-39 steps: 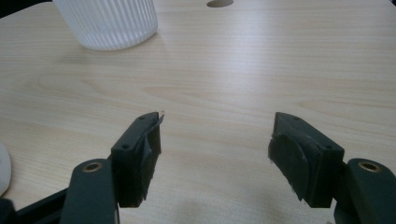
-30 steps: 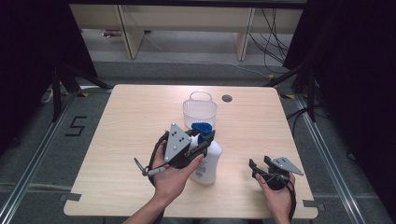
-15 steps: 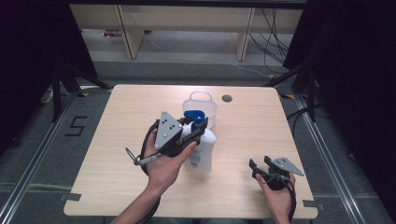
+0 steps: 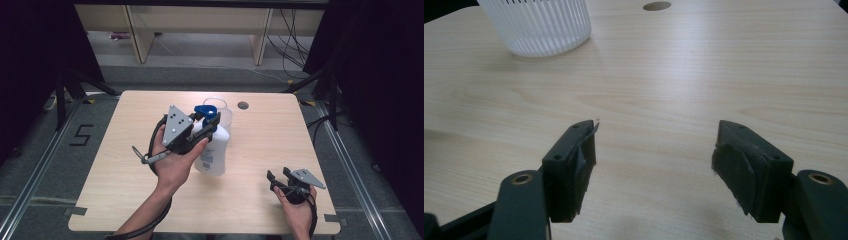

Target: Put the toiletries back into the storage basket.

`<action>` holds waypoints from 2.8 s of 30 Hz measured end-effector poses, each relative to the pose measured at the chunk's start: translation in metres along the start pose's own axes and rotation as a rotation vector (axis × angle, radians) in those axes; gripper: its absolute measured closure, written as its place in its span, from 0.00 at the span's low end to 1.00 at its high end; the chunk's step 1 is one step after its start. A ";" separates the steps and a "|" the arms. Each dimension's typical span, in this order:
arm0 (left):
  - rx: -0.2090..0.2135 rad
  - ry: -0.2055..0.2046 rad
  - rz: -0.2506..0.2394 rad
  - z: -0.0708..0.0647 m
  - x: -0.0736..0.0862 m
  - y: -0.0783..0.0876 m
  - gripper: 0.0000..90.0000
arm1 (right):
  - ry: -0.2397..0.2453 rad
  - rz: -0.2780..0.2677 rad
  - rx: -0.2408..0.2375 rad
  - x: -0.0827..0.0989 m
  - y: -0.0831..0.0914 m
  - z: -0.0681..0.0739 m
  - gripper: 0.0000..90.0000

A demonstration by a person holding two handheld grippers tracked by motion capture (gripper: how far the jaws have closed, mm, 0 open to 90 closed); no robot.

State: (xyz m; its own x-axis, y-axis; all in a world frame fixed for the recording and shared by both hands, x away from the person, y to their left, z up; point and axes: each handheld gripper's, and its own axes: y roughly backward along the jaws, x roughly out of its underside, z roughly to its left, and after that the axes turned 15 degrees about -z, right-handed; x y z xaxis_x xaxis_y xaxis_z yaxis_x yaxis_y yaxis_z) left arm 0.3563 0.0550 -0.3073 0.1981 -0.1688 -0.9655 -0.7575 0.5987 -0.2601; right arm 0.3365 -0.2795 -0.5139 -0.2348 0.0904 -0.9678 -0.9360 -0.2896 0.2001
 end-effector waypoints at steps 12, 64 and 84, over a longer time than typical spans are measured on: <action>-0.009 0.006 0.013 0.004 -0.003 -0.014 0.67 | 0.007 -0.015 -0.008 0.000 0.000 -0.002 0.37; -0.075 0.009 -0.016 0.041 -0.017 -0.057 0.67 | -0.009 -0.007 0.004 0.000 0.002 -0.003 0.37; -0.094 0.008 -0.038 0.054 -0.022 -0.077 0.67 | -0.032 -0.009 -0.004 0.001 0.001 -0.003 0.37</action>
State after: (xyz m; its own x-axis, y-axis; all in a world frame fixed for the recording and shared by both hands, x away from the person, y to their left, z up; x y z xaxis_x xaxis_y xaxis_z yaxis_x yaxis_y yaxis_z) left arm 0.4438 0.0555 -0.2662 0.2231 -0.1963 -0.9548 -0.8047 0.5157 -0.2941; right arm 0.3361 -0.2824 -0.5147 -0.2349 0.1236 -0.9641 -0.9370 -0.2925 0.1907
